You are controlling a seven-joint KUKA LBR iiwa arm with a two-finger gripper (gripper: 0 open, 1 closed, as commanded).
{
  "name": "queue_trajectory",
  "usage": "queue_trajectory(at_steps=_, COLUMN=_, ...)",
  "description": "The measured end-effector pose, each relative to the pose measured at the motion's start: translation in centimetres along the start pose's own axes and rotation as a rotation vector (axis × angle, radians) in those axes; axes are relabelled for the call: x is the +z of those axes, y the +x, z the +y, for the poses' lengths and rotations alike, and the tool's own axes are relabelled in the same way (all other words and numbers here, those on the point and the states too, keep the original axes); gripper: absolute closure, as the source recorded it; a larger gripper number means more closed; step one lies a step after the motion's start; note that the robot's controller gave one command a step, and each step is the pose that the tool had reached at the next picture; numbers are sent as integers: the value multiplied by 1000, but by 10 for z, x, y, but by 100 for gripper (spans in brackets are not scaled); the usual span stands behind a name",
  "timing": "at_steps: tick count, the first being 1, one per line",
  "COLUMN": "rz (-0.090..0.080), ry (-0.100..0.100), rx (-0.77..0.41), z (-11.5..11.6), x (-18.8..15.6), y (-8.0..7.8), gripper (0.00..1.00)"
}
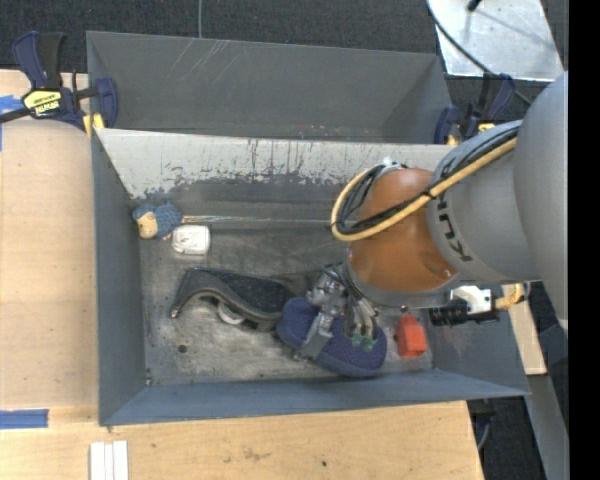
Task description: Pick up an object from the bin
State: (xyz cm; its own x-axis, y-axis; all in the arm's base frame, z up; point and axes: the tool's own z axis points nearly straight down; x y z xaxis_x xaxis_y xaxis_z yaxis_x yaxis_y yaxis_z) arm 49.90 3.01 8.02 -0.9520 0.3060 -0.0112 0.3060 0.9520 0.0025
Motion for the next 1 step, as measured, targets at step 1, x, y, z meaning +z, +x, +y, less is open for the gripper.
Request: queue_trajectory(at_steps=1, rz=2, ry=-1, rx=-3, z=0, x=-78, y=-3, gripper=100)
